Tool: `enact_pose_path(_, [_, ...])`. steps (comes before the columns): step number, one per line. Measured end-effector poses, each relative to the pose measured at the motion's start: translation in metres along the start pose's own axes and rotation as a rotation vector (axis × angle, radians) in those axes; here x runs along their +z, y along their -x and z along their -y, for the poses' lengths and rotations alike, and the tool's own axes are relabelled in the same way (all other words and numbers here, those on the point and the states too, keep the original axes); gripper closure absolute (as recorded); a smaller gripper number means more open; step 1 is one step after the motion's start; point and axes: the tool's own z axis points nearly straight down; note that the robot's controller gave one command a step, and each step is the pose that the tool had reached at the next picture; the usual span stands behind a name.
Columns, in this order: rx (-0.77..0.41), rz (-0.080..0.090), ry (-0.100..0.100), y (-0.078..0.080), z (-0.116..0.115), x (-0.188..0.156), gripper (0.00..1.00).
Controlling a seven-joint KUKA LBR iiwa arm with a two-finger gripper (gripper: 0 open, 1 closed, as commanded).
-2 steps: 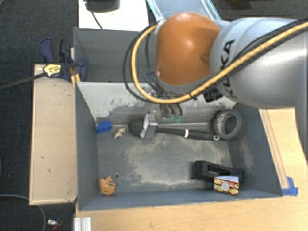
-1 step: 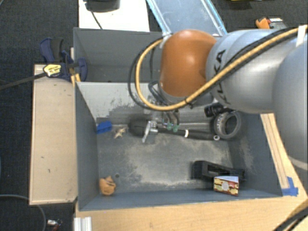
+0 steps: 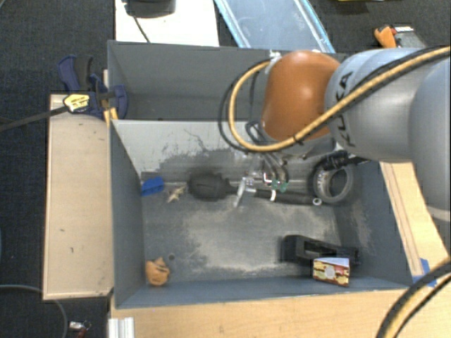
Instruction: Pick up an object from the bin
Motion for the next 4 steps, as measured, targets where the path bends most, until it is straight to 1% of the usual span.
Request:
enact_pose_path(1, [0.390,-0.004,0.004,-0.011,-0.044,0.011,0.00])
enact_pose_path(2, [0.323,-0.003,0.000,-0.009,-0.006,0.092,0.00])
enact_pose_path(3, [0.804,-0.001,0.009,-0.025,-0.023,0.088,1.00])
enact_pose_path(4, [0.804,-0.001,0.009,-0.025,-0.023,0.088,1.00])
